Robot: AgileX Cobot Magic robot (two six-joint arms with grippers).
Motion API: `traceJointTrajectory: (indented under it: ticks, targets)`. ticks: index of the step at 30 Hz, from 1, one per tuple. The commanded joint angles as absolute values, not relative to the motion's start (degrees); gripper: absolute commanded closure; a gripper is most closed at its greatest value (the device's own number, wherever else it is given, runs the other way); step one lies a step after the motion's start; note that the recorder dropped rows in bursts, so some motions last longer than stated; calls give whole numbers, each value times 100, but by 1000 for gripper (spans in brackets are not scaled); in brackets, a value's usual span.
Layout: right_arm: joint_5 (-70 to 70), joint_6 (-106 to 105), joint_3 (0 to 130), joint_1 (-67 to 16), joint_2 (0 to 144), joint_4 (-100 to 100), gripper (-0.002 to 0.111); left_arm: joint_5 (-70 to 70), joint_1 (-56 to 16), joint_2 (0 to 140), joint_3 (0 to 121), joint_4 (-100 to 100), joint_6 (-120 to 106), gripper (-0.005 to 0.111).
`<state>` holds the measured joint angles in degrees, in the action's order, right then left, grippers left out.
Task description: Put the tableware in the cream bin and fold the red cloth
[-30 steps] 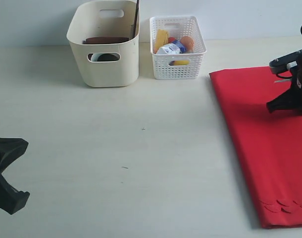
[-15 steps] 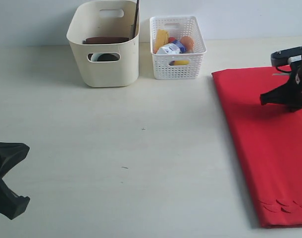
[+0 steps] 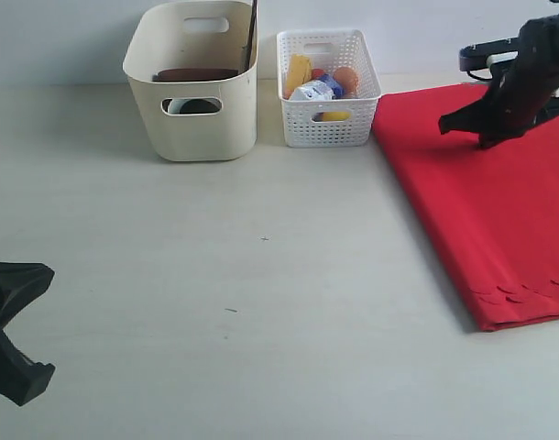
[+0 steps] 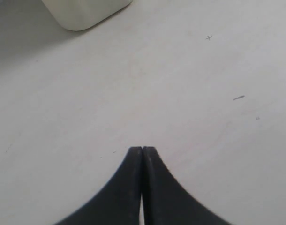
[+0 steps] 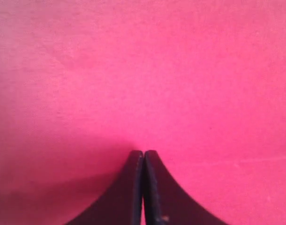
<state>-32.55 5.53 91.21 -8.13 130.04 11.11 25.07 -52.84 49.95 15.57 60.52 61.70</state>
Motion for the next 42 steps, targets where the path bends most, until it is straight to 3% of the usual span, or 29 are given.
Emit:
traceJointTrajectory:
  ticks: [1,9,14,20,32,42]
  targets:
    - [-4128,144,9522,-786,12643,913,108,2494,-5262,4961,1536,6106,6189,105]
    - [-5699,-253,9527,-532,12328,986,108,2325,-5262,4961,1536,6106,6198,105]
    - [-6485,-1225,9446,-532,12625,50,108,2226,-5262,4961,1536,5996,6198,105]
    - [-6060,-2002,9359,-532,13051,-1500,108,2186,-5262,4961,1520,5909,6198,105]
    - [-4383,-2271,9394,-532,13536,-1833,108,2173,-5262,4961,1522,5991,6187,105]
    - [-4594,-2398,9905,-532,13695,-1937,108,2235,-5262,4961,1522,6001,6187,105]
